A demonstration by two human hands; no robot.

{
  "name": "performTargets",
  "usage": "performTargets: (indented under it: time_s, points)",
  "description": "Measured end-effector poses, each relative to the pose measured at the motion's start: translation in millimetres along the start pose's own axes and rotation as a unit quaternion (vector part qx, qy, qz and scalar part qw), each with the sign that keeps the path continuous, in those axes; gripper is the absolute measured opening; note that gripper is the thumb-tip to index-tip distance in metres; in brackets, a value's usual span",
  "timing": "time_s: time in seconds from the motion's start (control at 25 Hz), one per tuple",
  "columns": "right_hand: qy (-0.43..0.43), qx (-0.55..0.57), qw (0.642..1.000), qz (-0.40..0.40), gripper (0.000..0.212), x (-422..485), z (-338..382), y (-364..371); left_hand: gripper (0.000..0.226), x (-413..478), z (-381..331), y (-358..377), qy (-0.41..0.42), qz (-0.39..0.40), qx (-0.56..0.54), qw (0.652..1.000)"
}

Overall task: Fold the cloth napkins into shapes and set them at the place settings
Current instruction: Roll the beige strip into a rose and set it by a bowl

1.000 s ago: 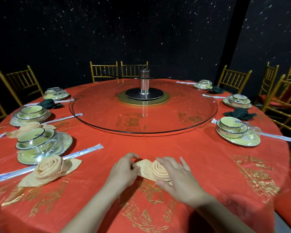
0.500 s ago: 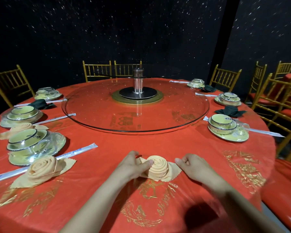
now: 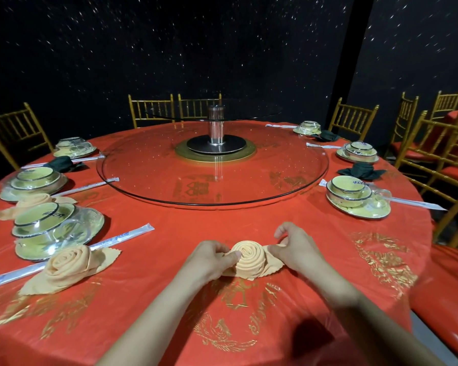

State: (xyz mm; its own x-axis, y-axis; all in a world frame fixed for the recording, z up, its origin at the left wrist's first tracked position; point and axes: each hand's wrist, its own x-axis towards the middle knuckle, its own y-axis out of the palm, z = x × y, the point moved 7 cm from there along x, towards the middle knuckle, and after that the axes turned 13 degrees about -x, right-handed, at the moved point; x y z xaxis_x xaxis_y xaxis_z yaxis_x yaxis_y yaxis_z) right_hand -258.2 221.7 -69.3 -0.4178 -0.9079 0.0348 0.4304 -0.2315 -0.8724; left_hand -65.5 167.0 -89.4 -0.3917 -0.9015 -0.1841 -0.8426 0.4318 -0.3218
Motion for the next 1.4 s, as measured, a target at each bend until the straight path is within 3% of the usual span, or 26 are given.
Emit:
performTargets:
  time_s: [0.12,0.28,0.4,0.56,0.76,1.08,1.4]
  points:
    - [-0.044,-0.089,0.993,-0.056,0.015,-8.2,2.4,-12.5,0.054,3.3,3.4,3.8,0.003,-0.008,0.009,1.000]
    - [-0.022,0.010,0.999,-0.048,0.020,-5.9,-3.6,-12.1,0.036,7.7,-2.9,6.4,-0.004,-0.038,0.015,0.999]
    - [-0.029,0.010,0.998,-0.056,0.017,-5.4,-6.0,-12.4,0.034,8.6,-11.3,11.4,0.000,-0.049,0.048,0.998]
    - [-0.031,0.077,0.995,-0.054,0.022,-4.7,-7.4,-5.4,0.047,11.9,-8.9,15.4,-0.009,-0.035,-0.028,0.999]
    - [0.030,0.192,0.980,-0.049,0.016,0.6,-28.2,2.1,0.053,5.9,-26.0,24.3,0.067,-0.055,-0.046,0.995]
    - [0.091,0.259,0.956,-0.105,0.012,5.2,-104.8,-51.8,0.048,47.9,-72.5,111.6,0.082,0.062,-0.113,0.988]
    - [0.159,0.233,0.944,-0.171,0.017,44.8,-180.1,-93.1,0.047,118.7,-112.0,199.6,0.098,0.126,-0.124,0.979]
